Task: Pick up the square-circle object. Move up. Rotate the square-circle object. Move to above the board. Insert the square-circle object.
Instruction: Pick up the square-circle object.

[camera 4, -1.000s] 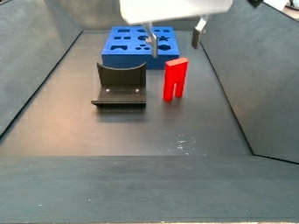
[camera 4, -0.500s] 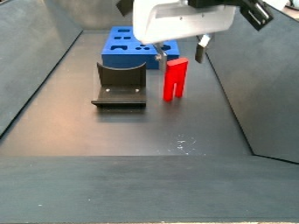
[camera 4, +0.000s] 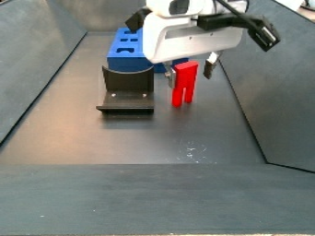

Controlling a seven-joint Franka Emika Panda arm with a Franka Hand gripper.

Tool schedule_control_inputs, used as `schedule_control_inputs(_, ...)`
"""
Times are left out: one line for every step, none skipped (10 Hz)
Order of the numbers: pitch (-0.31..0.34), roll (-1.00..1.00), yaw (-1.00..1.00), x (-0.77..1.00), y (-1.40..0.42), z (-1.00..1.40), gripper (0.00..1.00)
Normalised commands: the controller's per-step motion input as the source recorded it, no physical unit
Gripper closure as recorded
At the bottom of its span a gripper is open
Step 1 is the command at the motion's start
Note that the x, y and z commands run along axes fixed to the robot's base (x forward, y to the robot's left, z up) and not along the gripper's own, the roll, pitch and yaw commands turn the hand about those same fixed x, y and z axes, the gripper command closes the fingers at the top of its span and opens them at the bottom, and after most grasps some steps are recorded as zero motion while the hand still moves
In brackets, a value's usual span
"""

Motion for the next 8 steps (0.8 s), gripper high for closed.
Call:
schedule_control_inputs(0.000,-0.01,0.00,0.00,0.00,0.00,0.00)
schedule_control_inputs(0.000,0.00,0.00,0.00,0.00,0.00,1.00)
schedule_control_inputs(0.000,0.00,0.00,0.00,0.00,0.00,1.00)
schedule_control_inputs(0.000,0.00,0.00,0.00,0.00,0.00,1.00)
schedule_control_inputs(0.000,0.00,0.00,0.00,0.00,0.00,1.00)
schedule_control_inputs(0.000,0.00,0.00,0.00,0.00,0.00,1.00)
schedule_control_inputs(0.000,0.00,0.00,0.00,0.00,0.00,1.00)
schedule_control_inputs(0.000,0.00,0.00,0.00,0.00,0.00,1.00)
